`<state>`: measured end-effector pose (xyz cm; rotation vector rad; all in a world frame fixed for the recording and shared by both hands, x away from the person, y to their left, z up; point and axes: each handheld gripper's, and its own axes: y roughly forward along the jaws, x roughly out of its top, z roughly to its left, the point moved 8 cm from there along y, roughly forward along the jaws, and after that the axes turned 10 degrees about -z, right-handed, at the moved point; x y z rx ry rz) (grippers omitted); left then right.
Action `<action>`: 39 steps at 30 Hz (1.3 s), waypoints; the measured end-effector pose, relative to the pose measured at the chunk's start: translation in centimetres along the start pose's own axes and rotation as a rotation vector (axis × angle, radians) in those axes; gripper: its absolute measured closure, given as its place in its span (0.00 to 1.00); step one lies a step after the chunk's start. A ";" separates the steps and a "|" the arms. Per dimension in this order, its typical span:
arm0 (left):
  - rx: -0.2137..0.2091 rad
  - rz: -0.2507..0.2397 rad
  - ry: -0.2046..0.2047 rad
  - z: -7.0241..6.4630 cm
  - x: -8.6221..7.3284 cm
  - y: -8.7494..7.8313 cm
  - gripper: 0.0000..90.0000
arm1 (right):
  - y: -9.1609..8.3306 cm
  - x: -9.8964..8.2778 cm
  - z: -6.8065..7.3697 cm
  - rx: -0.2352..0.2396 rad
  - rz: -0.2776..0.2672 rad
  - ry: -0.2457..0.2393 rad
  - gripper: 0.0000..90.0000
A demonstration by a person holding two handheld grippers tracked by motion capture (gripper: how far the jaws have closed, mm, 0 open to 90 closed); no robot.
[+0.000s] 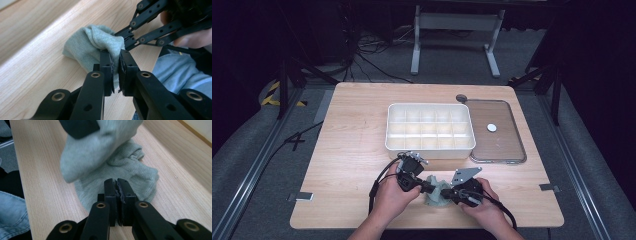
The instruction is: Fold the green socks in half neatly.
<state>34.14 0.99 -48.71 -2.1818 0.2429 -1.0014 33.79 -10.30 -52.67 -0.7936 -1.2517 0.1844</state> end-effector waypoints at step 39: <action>-0.176 0.112 0.171 -2.0 -1.6 2.9 0.54 | -0.8 1.0 -0.4 -0.001 -0.062 0.037 0.87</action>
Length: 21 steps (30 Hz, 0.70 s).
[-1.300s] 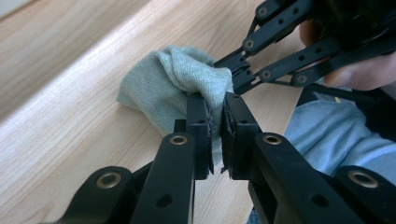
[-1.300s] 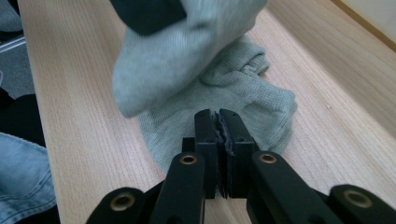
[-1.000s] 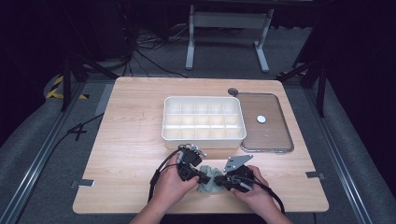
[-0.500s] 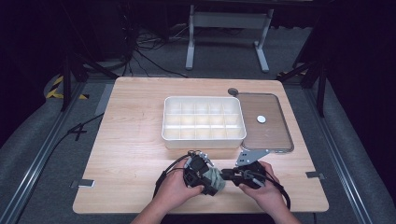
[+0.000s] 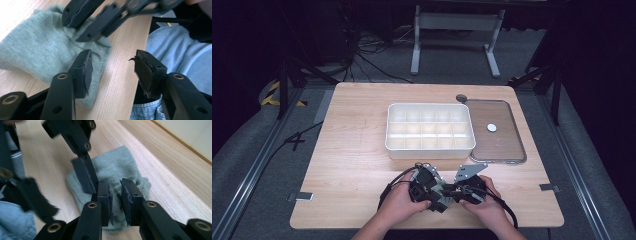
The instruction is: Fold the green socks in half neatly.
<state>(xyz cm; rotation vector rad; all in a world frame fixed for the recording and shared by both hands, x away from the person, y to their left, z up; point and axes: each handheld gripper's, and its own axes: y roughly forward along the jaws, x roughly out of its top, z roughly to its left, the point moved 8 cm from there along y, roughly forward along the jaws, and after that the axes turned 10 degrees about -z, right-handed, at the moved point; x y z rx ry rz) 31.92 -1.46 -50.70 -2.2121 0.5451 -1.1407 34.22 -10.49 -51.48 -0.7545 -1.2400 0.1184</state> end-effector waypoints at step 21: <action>0.320 -0.122 -0.003 4.0 0.4 -0.8 0.92 | -1.0 0.7 0.1 -0.013 -0.019 -0.047 0.88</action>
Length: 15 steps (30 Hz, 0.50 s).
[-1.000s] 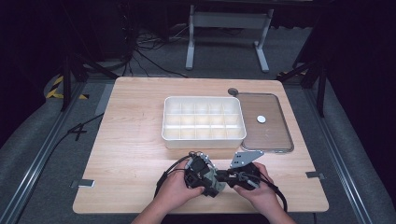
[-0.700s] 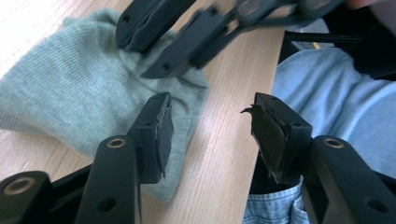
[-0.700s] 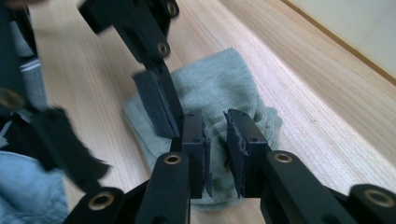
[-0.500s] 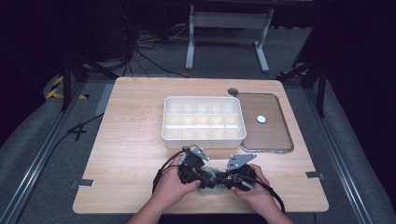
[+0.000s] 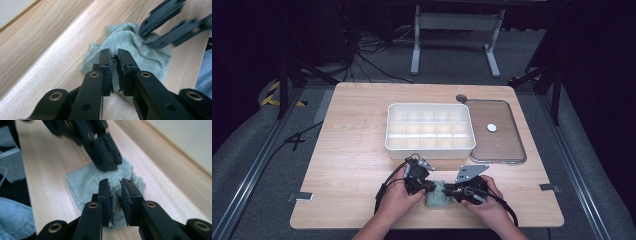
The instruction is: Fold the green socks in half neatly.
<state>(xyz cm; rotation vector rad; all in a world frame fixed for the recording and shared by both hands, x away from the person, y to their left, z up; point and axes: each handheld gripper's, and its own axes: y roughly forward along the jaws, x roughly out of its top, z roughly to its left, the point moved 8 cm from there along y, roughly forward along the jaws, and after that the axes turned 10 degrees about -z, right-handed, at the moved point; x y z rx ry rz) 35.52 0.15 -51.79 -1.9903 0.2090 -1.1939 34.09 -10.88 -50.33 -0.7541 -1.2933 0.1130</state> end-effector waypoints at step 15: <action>0.068 -0.027 0.020 0.9 0.4 -1.1 0.94 | 1.1 -1.2 0.6 0.032 0.044 0.003 0.92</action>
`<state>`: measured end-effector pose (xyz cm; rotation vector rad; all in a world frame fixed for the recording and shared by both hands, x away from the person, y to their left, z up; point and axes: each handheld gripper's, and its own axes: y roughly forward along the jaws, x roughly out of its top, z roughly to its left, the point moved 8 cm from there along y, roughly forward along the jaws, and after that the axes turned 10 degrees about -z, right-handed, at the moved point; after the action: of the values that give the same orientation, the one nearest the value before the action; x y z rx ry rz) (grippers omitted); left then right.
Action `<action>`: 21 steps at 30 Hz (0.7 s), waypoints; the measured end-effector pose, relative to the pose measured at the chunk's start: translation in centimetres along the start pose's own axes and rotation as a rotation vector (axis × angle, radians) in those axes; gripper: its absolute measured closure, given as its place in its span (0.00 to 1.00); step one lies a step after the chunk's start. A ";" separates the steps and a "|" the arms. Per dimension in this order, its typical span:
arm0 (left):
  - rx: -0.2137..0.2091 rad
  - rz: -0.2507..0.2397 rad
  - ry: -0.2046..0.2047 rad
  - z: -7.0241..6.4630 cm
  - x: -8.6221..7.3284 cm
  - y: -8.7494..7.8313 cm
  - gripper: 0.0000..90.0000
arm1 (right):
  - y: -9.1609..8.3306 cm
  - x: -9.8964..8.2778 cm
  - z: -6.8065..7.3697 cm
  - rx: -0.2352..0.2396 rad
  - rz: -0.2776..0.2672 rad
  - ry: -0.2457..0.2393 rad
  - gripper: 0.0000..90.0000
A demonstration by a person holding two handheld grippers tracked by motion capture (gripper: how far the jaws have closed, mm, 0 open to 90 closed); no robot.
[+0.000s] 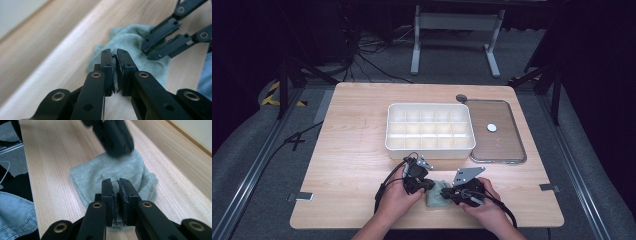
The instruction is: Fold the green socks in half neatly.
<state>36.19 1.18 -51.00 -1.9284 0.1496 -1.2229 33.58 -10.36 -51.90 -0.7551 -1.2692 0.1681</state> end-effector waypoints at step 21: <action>-0.046 0.064 0.025 1.1 -1.7 -3.1 0.86 | -2.4 2.1 -0.1 -0.017 -0.096 0.010 0.86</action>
<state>35.21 4.65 -50.22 -1.9332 0.2523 -1.2110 33.65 -11.17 -48.77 -0.7066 -1.2960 0.0758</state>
